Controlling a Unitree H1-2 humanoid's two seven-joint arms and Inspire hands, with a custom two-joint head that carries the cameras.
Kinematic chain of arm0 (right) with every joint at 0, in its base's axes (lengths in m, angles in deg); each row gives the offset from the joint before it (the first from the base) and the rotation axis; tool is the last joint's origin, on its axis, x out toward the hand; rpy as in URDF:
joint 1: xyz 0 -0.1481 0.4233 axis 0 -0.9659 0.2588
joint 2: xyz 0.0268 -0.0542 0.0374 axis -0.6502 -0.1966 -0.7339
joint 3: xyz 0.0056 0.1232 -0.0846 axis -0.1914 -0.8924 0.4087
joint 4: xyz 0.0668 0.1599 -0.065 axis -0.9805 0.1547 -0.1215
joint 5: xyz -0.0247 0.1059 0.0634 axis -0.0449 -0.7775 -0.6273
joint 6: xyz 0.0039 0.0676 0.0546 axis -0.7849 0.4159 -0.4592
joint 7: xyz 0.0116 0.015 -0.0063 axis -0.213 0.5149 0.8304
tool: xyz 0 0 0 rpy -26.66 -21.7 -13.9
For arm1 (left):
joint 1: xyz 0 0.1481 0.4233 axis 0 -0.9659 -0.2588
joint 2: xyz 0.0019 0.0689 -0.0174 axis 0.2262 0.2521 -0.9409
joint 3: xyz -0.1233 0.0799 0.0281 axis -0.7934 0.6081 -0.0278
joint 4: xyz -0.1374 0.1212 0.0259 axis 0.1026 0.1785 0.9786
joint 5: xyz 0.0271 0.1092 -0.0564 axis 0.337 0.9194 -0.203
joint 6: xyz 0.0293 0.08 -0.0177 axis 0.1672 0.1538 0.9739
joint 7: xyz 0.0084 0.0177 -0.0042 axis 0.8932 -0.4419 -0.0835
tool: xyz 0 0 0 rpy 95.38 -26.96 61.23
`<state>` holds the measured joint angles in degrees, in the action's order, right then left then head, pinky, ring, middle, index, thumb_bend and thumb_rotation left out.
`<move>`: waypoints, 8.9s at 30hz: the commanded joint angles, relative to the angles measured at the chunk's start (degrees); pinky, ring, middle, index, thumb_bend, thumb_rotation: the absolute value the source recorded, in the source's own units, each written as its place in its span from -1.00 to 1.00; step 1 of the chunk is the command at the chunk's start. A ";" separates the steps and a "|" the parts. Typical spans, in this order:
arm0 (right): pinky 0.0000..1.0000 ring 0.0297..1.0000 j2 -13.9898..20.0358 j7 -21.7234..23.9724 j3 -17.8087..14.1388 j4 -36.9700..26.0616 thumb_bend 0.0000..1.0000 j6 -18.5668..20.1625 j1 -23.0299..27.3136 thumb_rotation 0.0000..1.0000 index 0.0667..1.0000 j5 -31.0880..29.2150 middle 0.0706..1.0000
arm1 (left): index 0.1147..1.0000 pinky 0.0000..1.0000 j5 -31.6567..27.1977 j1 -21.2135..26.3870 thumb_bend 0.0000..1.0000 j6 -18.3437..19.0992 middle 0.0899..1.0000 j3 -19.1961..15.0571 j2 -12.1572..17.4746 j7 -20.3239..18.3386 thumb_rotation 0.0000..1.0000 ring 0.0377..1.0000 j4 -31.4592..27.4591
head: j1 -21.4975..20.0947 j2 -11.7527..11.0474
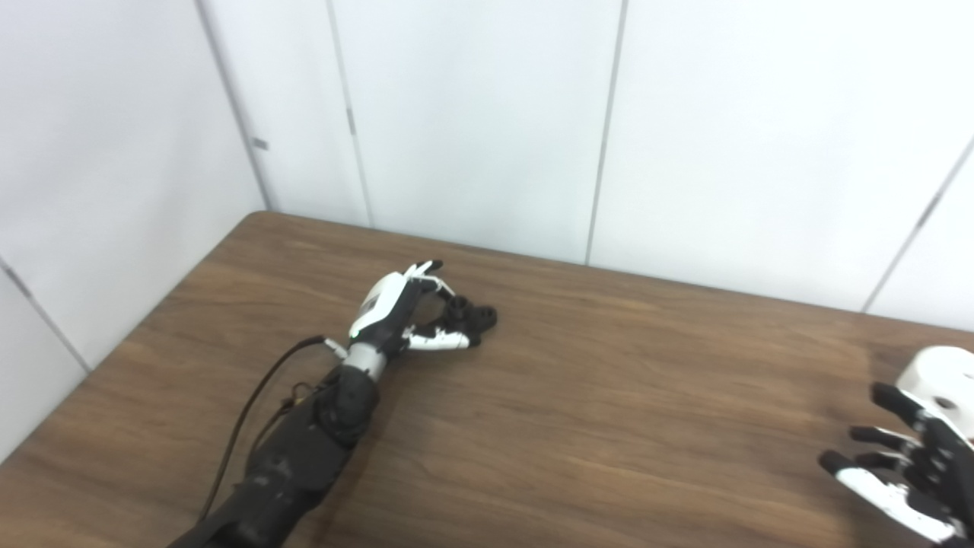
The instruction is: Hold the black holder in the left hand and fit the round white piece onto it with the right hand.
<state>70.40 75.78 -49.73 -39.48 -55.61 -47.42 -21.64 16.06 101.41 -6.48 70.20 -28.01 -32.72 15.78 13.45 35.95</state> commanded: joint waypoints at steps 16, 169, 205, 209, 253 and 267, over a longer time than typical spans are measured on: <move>0.16 0.29 0.45 -0.11 -0.24 -0.63 0.53 -6.44 3.52 -0.42 0.40 -1.62 0.50 | -0.17 1.00 1.36 -3.54 0.05 -2.38 0.98 15.18 -7.13 -19.08 -0.88 1.00 -10.78 | -6.34 1.80; 0.71 0.57 21.20 15.40 22.00 30.89 0.05 16.05 36.82 -0.71 -0.11 58.56 0.42 | -0.17 1.00 13.21 -7.56 0.05 -8.81 0.85 12.82 -6.92 -9.04 -0.89 1.00 -4.20 | -41.59 -4.29; 0.36 0.59 19.07 39.21 23.28 -0.78 0.05 13.15 38.53 -0.72 -0.11 48.98 0.45 | -0.17 1.00 16.96 -6.24 0.05 1.04 0.87 16.29 -13.35 -8.95 -0.89 1.00 -6.84 | -14.61 4.33; 0.40 0.61 17.74 39.50 24.00 -1.72 0.05 11.81 37.96 -0.71 -0.12 47.54 0.45 | -0.17 1.00 16.65 -5.54 0.05 2.04 0.88 16.58 -14.00 -9.21 -0.89 1.00 -6.53 | -13.47 5.14; 0.54 0.61 11.21 42.33 32.59 -2.10 0.05 2.58 33.10 -0.71 -0.11 46.49 0.46 | -0.17 1.00 16.24 -4.95 0.05 5.38 0.84 19.32 -14.78 -9.50 -0.88 1.00 -9.38 | -11.58 8.50; 0.61 0.63 10.72 40.08 33.47 0.78 0.05 -0.36 31.11 -0.71 -0.11 46.22 0.47 | -0.17 1.00 16.05 -4.97 0.05 5.66 0.85 20.03 -15.15 -9.17 -0.88 1.00 -9.69 | -11.01 8.72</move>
<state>80.70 115.61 -16.58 -38.81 -54.52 -16.44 24.78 30.35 99.75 -2.87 86.79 -41.70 -37.34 3.94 2.37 44.65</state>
